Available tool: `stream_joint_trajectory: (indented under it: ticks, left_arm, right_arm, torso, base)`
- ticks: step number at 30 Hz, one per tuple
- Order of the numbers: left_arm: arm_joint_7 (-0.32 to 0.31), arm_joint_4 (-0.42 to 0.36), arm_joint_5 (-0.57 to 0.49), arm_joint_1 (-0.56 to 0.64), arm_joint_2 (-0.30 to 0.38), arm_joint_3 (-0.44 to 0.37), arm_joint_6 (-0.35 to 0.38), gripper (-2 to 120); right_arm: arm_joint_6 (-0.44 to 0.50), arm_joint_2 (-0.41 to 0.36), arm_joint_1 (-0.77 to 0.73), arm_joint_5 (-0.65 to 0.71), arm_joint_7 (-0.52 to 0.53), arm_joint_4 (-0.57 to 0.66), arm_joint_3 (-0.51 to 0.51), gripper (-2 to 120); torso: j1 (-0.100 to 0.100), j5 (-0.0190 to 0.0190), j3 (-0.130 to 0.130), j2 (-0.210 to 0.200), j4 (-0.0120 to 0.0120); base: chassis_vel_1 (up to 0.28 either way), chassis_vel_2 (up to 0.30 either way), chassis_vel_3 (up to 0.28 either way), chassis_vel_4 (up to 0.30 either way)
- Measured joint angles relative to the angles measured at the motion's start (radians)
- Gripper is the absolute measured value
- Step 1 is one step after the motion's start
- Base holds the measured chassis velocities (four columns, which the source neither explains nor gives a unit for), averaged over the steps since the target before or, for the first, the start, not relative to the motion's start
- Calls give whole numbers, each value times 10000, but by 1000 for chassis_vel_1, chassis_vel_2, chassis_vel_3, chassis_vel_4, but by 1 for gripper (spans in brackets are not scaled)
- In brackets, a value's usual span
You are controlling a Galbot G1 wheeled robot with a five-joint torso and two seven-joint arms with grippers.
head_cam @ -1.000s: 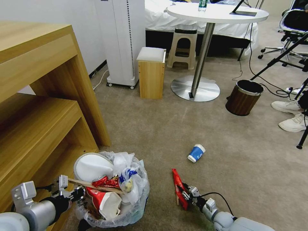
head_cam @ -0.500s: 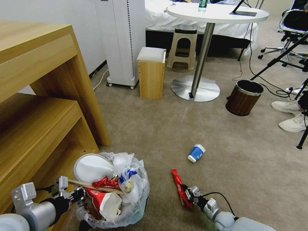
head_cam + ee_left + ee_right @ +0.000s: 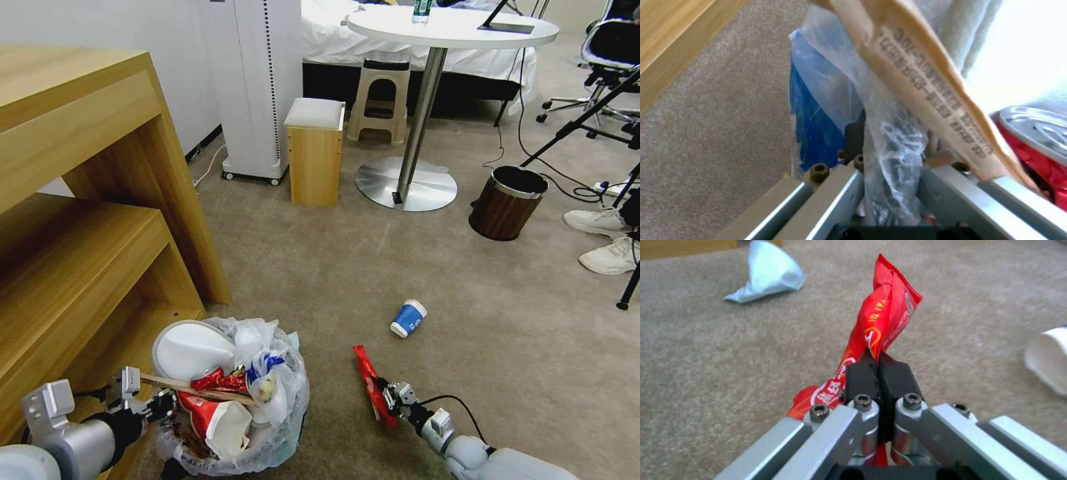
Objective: Pick up the trash bin and place the garbage on the floor into it.
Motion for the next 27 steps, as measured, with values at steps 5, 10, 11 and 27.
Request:
stream_joint_trajectory:
  ticks: [5, 10, 11, 27]
  left_arm:
    - [38, -1, 105, -62, 7, 81, 19, 0]
    - [105, 0, 248, -186, 21, 200, 34, 0]
    - [130, -1, 293, -205, 20, 235, 43, 0]
    - [420, 450, 593, -541, 125, 648, 144, 0]
  right_arm:
    - [102, -238, -122, -74, -65, 150, 316, 0]
    - [183, -539, -271, -157, -92, 519, 570, 0]
    - [212, -617, -273, -141, -91, 624, 629, 0]
    - [487, -1818, -171, -123, -304, 2134, 1434, 0]
  torso:
    - [0, 3, 0, 0, 0]
    - [0, 3, 0, 0, -1]
    - [0, 1, 0, 0, -1]
    - [0, 4, 0, 0, 0]
  base:
    - [0, 0, 0, 0]
    - [0, 0, 0, 0]
    - [0, 0, 0, 0]
    - [0, 0, 0, 0]
